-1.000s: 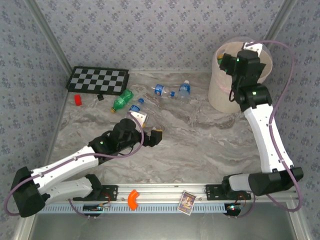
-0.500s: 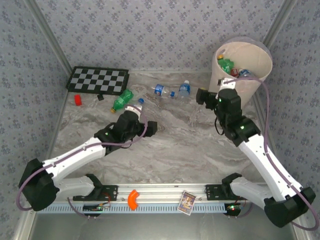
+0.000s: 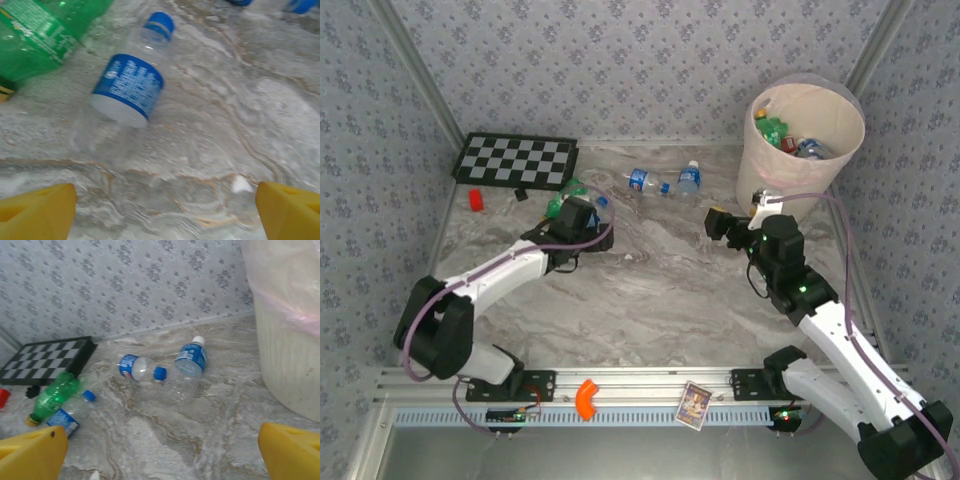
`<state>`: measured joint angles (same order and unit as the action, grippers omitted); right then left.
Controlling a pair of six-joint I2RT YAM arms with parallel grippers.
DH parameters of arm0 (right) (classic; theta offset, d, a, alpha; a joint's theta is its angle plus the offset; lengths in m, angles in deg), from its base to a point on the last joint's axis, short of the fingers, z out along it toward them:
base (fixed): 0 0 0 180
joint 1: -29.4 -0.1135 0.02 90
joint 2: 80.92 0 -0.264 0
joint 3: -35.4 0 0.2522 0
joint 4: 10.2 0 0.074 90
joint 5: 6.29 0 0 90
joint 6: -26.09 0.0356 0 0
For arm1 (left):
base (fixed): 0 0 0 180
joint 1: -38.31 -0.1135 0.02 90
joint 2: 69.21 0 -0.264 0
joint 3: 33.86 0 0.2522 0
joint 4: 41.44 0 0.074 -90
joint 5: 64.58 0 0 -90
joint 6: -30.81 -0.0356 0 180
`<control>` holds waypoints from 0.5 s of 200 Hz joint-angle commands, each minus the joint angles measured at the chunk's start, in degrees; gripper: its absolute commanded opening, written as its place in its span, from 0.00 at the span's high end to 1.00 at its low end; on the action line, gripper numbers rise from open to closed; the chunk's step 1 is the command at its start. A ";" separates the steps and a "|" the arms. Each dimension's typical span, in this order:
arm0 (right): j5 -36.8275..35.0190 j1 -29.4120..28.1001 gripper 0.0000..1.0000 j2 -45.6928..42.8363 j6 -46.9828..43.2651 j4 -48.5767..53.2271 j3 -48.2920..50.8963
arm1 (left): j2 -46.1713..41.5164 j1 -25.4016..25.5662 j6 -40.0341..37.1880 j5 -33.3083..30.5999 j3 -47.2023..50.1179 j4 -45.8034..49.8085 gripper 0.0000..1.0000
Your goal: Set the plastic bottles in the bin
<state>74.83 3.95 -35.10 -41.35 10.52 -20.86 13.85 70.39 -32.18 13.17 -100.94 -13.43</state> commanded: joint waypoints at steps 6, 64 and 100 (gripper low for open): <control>3.81 -0.49 0.01 -2.22 2.03 -2.39 0.55 | 4.12 -3.87 -3.71 0.47 -3.63 2.55 0.09; 4.97 -0.65 0.01 -3.11 3.14 -1.61 1.94 | 14.40 -7.26 -7.43 2.90 -9.61 3.87 0.09; 4.93 -0.77 0.01 -3.15 3.53 -1.15 1.94 | 19.76 -7.73 -9.37 3.77 -13.08 5.05 0.12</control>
<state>79.02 3.60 -37.44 -38.96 9.34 -19.09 31.27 63.00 -38.87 15.56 -111.00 -10.66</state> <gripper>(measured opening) 0.994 0.887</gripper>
